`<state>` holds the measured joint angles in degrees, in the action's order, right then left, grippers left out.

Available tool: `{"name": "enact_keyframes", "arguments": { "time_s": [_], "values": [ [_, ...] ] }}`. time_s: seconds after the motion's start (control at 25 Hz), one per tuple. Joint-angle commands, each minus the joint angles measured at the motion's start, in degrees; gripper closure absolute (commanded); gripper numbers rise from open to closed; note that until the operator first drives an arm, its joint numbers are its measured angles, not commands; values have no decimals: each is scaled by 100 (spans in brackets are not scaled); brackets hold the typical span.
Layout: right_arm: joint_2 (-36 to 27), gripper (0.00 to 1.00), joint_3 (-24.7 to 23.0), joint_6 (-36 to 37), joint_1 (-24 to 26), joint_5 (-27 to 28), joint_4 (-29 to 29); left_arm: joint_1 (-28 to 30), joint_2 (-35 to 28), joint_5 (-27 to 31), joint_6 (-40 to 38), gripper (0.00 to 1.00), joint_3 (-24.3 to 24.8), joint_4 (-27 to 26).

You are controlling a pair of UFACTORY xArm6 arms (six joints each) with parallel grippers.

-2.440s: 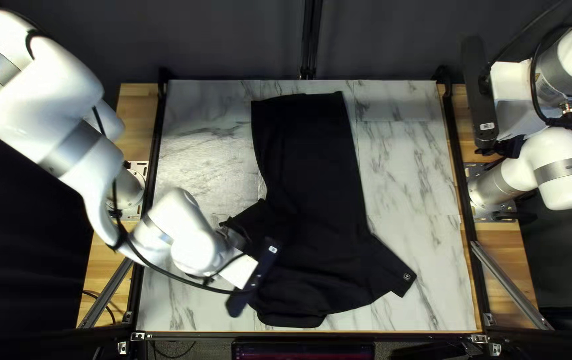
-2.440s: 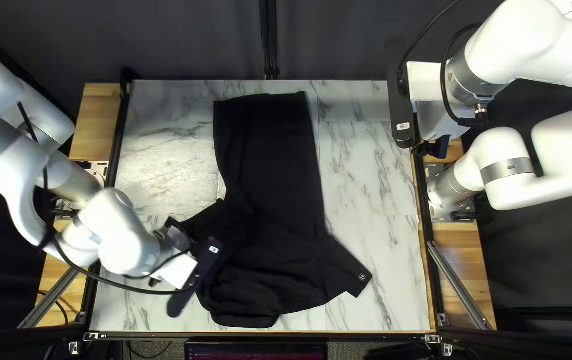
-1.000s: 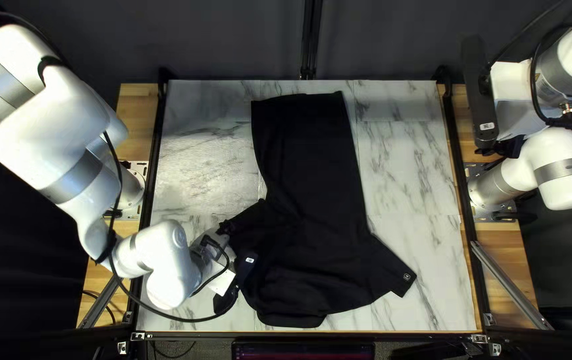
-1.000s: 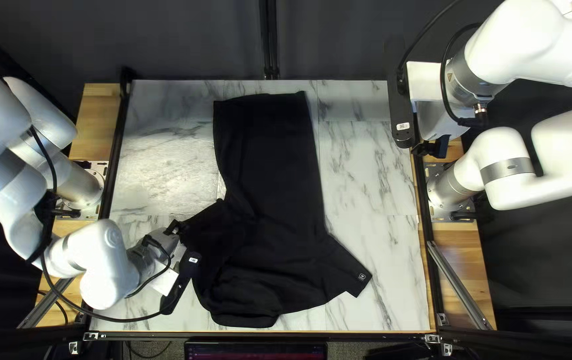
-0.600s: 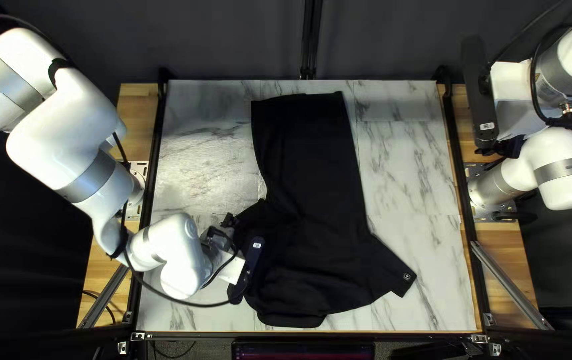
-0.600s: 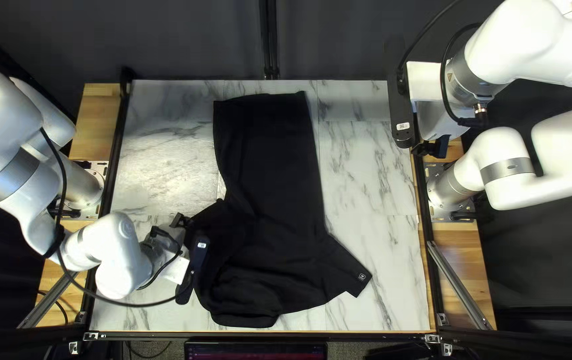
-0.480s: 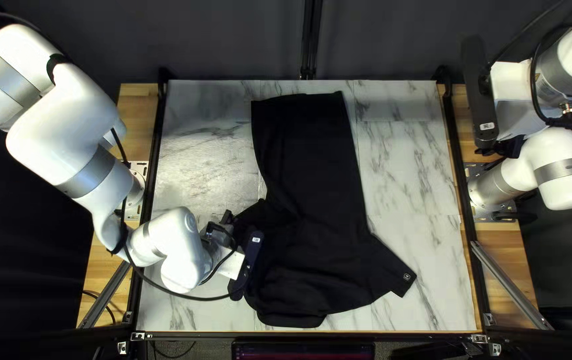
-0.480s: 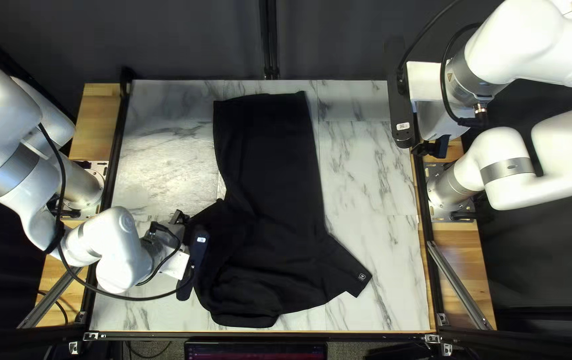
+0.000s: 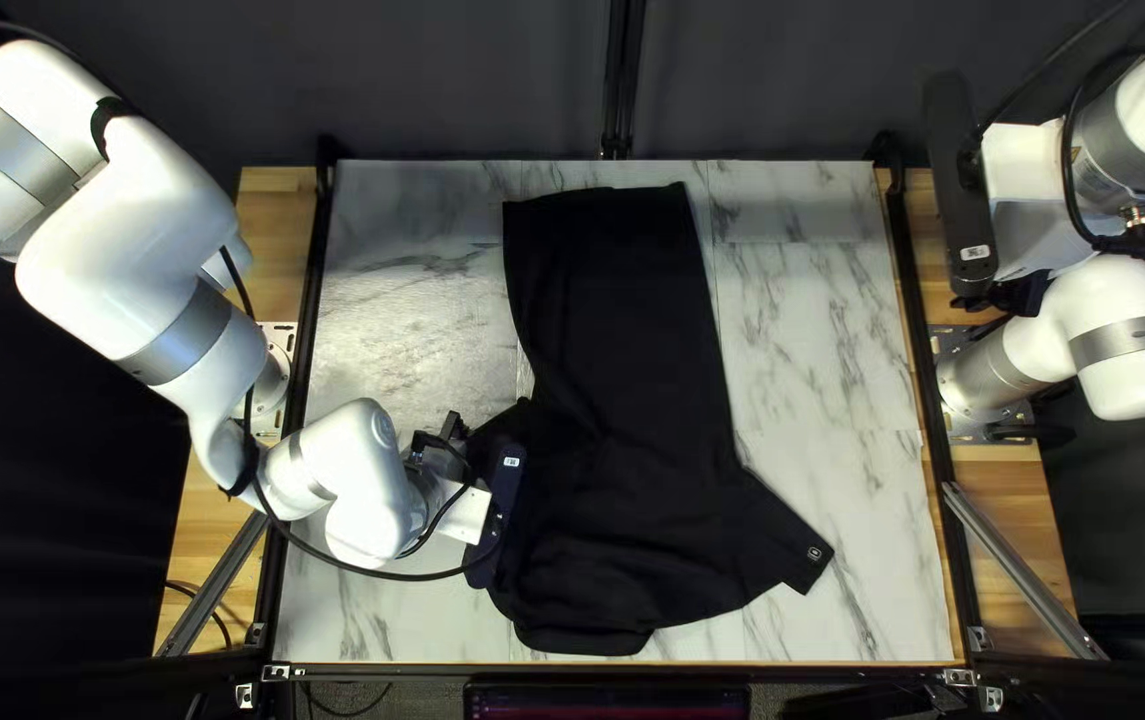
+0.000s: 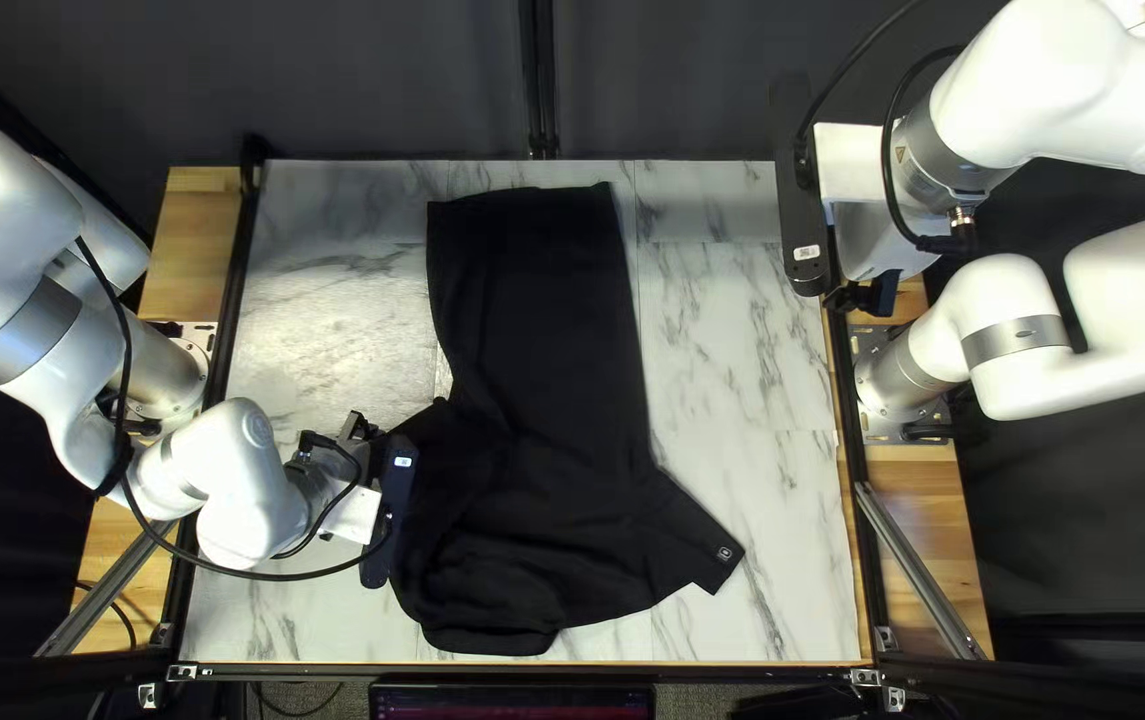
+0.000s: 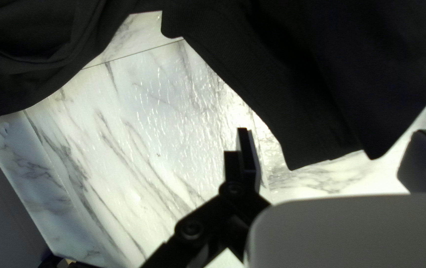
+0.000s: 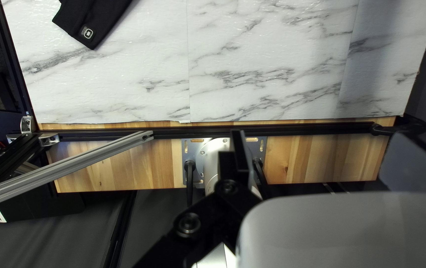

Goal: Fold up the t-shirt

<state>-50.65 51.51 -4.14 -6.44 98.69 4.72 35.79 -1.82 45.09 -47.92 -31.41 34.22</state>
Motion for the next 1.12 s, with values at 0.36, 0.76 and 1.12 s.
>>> {"name": "enact_keyframes", "arguments": {
  "time_s": [0.36, 0.76, 1.12],
  "values": [
    [0, 0, 0, 0, 0, 0, 0, -73, -308, -124, 382, 100, 145, -237],
    [0, 0, 0, 0, 0, 0, 0, 371, -975, 2119, 1495, 100, -799, -521],
    [0, 0, 0, 0, 0, 0, 0, 279, -996, 2484, 2129, 100, -1246, -453]
  ]
}}
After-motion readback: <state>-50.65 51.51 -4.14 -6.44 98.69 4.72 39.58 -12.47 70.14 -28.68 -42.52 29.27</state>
